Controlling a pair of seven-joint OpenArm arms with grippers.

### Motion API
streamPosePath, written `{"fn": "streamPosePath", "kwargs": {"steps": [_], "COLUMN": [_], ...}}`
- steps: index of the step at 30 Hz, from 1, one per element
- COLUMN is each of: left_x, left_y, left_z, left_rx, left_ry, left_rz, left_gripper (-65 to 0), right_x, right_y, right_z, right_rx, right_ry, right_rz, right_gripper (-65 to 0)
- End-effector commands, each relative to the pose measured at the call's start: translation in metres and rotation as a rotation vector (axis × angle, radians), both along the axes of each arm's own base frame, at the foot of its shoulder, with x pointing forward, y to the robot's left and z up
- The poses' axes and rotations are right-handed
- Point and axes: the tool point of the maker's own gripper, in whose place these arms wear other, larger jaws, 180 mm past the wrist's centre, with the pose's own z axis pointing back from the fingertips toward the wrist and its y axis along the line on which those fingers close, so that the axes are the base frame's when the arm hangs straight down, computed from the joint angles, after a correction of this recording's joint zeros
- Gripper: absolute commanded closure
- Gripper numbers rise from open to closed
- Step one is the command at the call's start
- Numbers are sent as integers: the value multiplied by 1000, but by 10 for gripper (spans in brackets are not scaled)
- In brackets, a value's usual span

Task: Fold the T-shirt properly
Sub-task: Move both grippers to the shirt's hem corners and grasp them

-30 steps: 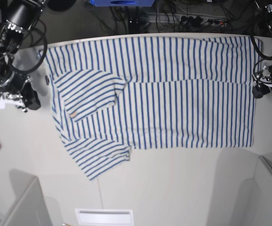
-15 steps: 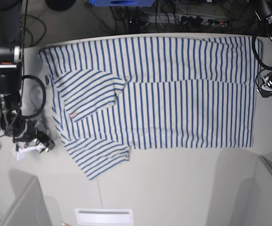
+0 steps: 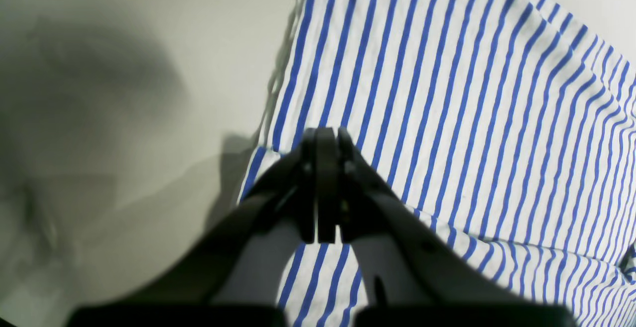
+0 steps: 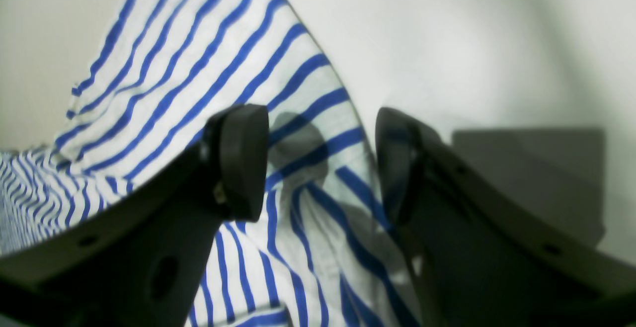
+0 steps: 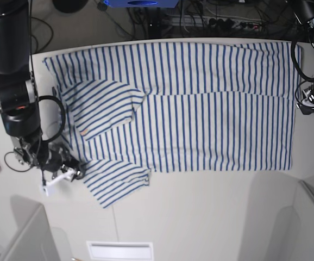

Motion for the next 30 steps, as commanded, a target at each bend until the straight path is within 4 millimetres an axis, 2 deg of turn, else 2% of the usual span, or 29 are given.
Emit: {"fn": "streamPosePath", "kwargs": {"steps": [1,7,11,13,15,22,24,27,28,29,30], "left_x": [7,6,7,7,7,7,4,10,12,15,20], "left_y": [6,7,7,7,7,7,13,26,29,32,33], "left_z": [14,14,14,15,15,14,12,17,19,22,26], "left_rx": [33,32,32,32,32,35,73,155,174,191,201], "left_ry": [-36,-35,-37,-38,-38,-36,-11,1,1,-3,-16], "left_rz": [-10,-8,-8,-8,-8,-8,-2,21,27,34,39], "left_gripper": [0,0,0,0,0,0,0,0,-31,-118,-214], "right_x": [14,21,18,17,16,17,17,17,17,17,18], "right_y": [-6,-4,-3,14,19,19,19,19,19,19,19], "right_z": [18,25,21,17,14,15,15,15,15,15,16], "right_rx": [-3,-3,-35,-48,-53,-56,-61,-61,-61,-61,-62], "right_ry": [-38,-51,-39,-31,-26,-30,-28,-29,-29,-32,-39], "right_rz": [-6,2,27,72,87,81,86,88,88,86,83], "right_gripper": [-327,-323,-323,-323,-321,-317,-270,-114,-60,0,0]}}
